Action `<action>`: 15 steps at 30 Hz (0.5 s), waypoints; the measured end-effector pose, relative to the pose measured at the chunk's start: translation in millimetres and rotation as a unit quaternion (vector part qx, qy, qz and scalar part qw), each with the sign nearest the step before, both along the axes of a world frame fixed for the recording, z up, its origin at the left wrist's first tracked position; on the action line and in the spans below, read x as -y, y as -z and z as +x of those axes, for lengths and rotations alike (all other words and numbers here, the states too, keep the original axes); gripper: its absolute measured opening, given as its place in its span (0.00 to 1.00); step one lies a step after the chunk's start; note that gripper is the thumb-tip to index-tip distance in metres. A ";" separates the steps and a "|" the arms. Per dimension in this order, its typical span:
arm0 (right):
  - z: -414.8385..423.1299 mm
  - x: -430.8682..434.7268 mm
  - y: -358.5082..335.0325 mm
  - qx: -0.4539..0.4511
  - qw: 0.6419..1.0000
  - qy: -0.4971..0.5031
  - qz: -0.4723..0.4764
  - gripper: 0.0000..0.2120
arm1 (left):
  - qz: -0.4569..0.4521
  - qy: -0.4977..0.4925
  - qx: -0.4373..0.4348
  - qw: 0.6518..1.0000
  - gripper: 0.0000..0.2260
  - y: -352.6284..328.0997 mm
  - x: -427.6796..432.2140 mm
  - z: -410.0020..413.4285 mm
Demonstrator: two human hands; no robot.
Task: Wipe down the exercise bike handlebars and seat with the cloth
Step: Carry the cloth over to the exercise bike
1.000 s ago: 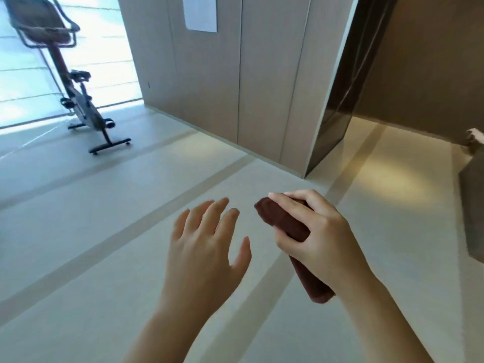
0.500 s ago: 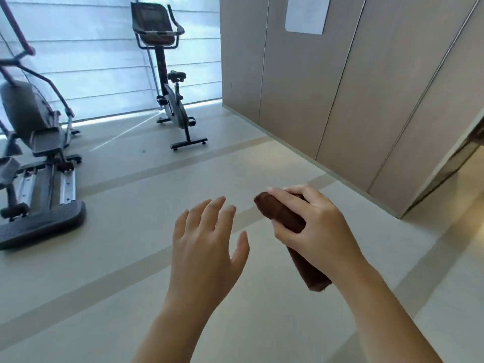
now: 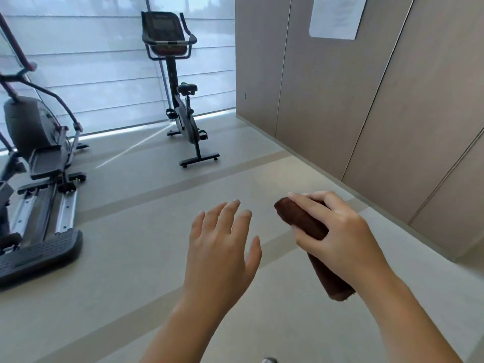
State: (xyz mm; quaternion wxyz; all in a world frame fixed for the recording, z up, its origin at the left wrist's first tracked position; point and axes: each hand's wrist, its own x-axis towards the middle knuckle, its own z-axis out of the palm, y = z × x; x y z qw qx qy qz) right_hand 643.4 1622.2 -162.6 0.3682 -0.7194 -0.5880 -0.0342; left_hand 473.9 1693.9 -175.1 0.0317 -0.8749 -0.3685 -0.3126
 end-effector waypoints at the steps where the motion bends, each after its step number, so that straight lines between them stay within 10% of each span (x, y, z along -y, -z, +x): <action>1: 17.0 -18.1 -0.9 0.007 1.000 0.000 0.001 0.22 | 0.004 0.003 -0.004 1.000 0.16 -1.2 -19.2 17.3; 15: 158.9 -258.4 -12.0 0.013 1.000 -0.020 -0.018 0.22 | -0.003 -0.002 0.022 1.000 0.16 -5.8 -255.6 158.1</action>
